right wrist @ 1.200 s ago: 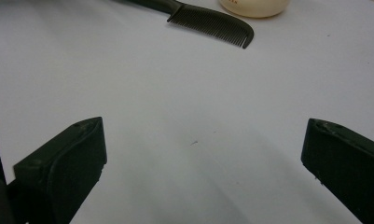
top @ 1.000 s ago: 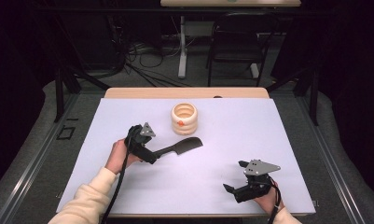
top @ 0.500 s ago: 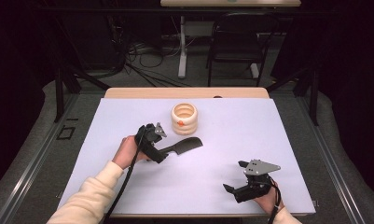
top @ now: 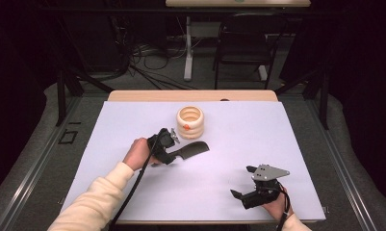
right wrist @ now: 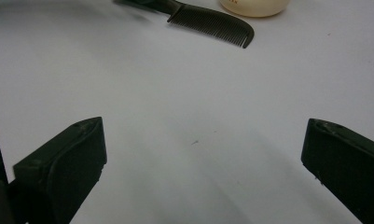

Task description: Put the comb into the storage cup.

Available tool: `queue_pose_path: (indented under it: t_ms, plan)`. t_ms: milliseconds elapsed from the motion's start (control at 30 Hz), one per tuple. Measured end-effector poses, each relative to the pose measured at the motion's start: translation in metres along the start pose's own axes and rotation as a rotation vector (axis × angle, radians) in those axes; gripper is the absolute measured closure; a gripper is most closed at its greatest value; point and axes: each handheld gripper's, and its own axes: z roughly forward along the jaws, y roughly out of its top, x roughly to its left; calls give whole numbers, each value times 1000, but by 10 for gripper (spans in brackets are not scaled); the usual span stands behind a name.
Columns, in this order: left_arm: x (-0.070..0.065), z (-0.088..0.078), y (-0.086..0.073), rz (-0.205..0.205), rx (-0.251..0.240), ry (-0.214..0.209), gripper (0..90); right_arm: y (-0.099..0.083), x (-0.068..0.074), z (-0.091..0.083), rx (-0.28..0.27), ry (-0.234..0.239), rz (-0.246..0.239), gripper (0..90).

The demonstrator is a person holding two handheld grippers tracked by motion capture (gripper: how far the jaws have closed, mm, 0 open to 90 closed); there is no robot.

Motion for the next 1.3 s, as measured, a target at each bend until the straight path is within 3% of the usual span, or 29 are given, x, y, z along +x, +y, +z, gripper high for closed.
queue_pose_path:
  t_ms: [367,733,800,1067,1300]
  plan:
    - [5,10,16,17,82,-56,585,0,0,0,1,2,-2,0]
    - [8,19,24,25,145,-80,646,0,0,0,2,4,-2,0]
    - [9,19,24,10,128,-88,651,0,0,0,3,3,-1,0]
    - [11,21,26,16,149,-108,703,-1,0,0,5,6,-3,0]
    - [13,21,25,7,136,-123,717,-1,-1,0,7,4,-1,0]
